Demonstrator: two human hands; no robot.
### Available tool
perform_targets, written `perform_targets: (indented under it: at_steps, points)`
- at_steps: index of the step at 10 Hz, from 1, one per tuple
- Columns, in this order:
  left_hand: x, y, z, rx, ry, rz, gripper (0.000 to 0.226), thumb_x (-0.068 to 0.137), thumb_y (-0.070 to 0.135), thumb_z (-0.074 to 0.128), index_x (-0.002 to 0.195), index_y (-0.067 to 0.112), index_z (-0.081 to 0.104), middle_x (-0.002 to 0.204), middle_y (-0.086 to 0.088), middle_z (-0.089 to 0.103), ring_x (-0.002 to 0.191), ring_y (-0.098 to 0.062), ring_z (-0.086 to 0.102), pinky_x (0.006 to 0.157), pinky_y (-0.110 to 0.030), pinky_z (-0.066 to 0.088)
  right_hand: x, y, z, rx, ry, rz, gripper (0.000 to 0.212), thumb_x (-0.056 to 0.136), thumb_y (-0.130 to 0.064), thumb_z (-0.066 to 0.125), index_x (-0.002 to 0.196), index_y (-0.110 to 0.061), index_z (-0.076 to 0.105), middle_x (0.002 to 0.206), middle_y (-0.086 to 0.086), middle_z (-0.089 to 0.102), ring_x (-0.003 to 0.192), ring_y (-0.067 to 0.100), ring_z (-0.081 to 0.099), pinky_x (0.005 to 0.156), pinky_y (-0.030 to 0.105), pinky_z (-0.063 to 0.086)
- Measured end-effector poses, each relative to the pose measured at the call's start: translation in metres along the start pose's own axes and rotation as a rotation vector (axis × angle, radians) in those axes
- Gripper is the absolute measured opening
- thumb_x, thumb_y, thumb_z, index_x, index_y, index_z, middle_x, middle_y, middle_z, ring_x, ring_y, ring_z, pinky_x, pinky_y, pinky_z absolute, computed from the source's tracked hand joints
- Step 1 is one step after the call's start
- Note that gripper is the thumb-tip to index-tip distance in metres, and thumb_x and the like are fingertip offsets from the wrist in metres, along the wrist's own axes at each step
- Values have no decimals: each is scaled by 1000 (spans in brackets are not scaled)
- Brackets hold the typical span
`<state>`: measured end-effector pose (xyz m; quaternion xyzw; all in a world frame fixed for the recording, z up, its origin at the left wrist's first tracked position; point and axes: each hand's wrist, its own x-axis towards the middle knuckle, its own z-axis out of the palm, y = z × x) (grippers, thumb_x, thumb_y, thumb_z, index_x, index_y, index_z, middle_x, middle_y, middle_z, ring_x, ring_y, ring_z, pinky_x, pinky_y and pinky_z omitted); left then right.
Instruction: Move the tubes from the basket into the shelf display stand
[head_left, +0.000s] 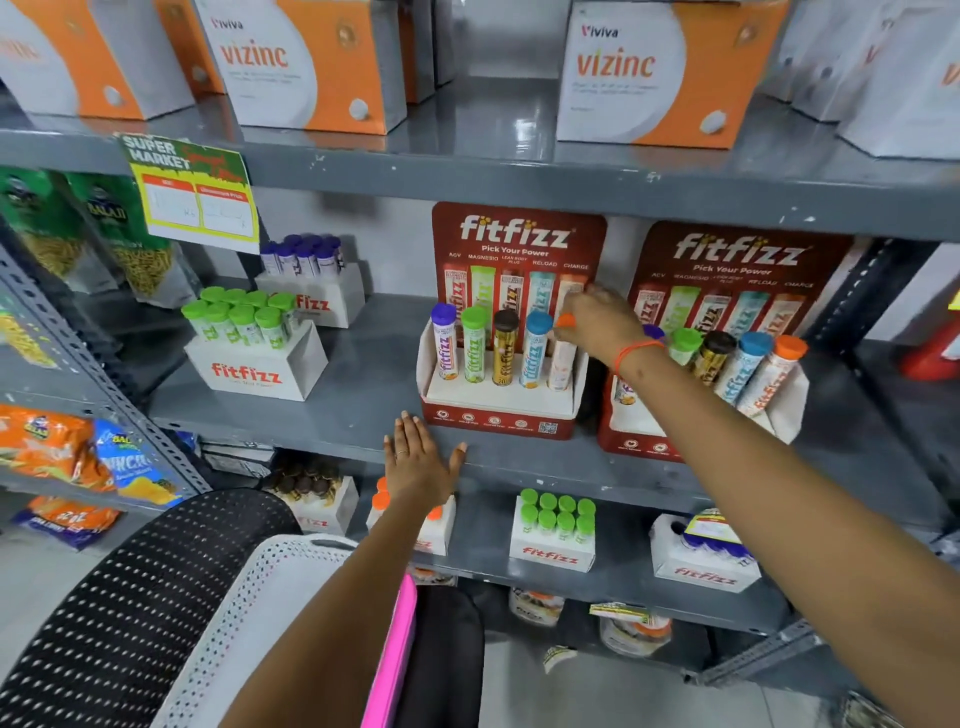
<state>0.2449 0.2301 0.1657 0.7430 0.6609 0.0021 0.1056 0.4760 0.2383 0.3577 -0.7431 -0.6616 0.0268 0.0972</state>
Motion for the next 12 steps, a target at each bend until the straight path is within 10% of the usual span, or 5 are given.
perform_targets:
  at_steps: [2,5,9,11,12]
  points:
    - [3,1,-1,5,-45,-13,89,89,67,13,147,4,-12,158,-14,-12,145,-27,-10,117,-42,-6,2,4,-6,130,-79,-77,38,89,-2,54,125,-9,57,131,17,57,118,34,54,100,34,44]
    - [7,-1,-2,3,-66,-13,91,87,70,11,148,7,-12,158,-13,-13,144,-28,-11,115,-43,-7,2,1,5,148,47,-15,28,83,-12,68,108,-2,62,119,21,60,106,36,59,90,36,49]
    - [0,8,-27,2,-132,-33,89,91,66,19,148,2,-7,158,-16,-7,145,-30,-4,119,-44,5,-7,-13,3,46,59,68,54,88,-18,62,134,-3,39,135,22,46,123,38,44,105,45,42]
    - [-23,64,-122,61,-247,176,60,91,56,41,137,17,40,139,-6,48,127,-28,45,103,-43,38,-52,-28,-32,-164,33,51,31,94,-15,47,122,-2,51,123,21,57,108,35,55,86,39,50]
    - [-50,108,-201,23,-147,357,35,94,44,47,105,12,55,96,-3,63,94,-22,62,83,-35,49,-81,-41,-83,-164,-92,-11,21,94,-16,48,102,-3,61,107,14,66,83,28,56,70,30,42]
